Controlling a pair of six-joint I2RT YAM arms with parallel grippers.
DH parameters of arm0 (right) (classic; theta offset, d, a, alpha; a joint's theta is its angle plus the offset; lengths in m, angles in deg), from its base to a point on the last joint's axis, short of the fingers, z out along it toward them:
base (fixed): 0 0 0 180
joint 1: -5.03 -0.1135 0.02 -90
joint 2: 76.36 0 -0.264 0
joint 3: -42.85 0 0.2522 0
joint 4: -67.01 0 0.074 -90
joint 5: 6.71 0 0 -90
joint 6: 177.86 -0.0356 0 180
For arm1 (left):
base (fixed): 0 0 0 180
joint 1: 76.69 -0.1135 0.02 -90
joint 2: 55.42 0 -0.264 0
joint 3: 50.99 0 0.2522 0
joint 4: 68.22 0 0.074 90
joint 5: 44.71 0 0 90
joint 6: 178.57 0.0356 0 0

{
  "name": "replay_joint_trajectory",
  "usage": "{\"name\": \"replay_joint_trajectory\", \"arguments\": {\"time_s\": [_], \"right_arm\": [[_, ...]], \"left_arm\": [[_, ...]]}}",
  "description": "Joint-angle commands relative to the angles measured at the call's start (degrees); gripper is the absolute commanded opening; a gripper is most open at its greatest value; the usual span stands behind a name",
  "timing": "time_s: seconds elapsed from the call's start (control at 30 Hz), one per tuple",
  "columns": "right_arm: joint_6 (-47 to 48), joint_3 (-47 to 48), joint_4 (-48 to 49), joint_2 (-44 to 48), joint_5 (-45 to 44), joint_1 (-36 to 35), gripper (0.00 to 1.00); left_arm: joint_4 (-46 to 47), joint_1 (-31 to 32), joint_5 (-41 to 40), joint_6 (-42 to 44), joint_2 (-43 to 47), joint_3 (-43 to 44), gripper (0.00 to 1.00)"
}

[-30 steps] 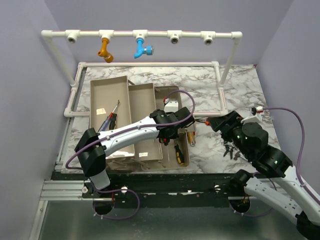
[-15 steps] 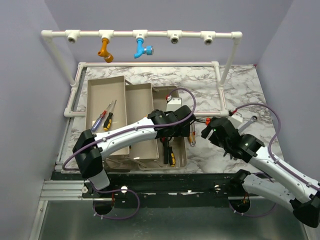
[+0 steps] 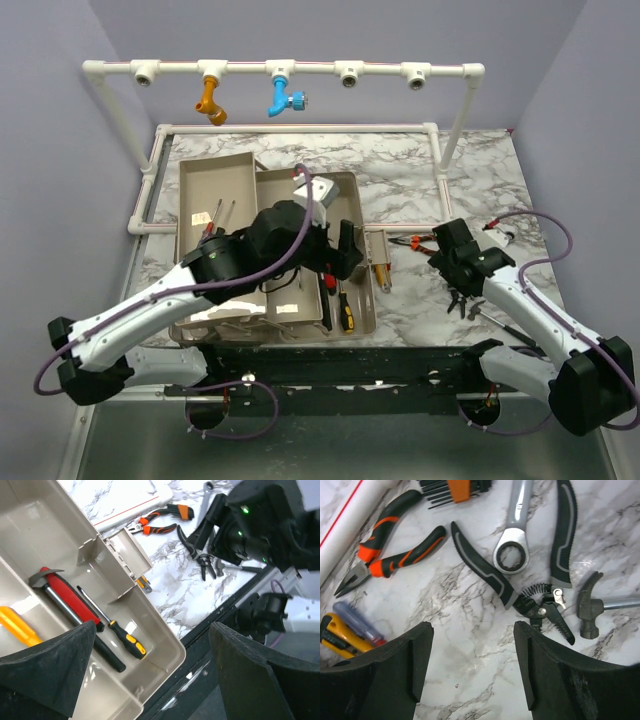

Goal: Pack the tool kit

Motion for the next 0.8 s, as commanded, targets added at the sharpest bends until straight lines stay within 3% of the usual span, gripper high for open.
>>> {"name": "replay_joint_trajectory", "arguments": {"time_s": [0.0, 0.2, 0.33, 0.57, 0.77], "right_arm": [[-3.8, -1.1, -4.3, -0.7, -3.5, 2.4, 0.73], [-5.0, -5.2, -0.9, -1.1, -0.4, 6.1, 0.73], [-4.8, -3.8, -0.2, -4.1, -5.1, 6.8, 0.71], [-1.4, 1.8, 2.3, -10.1, -5.6, 13.8, 0.7], [-6.6, 4.8, -5.1, -8.6, -7.0, 16.8, 0.68]], "left_arm": [[0.6, -0.3, 5.0, 11.1, 10.9, -4.9, 0.98], [0.1, -0.4, 7.3, 20.4, 24.4, -10.8, 0.99], [3.3, -0.4, 9.4, 24.5, 30.0, -15.6, 0.98], [6.6, -0.4, 14.9, 27.8, 32.4, -20.3, 0.98], [10.7, -0.4, 19.9, 26.9, 33.9, -23.9, 0.98]]}}
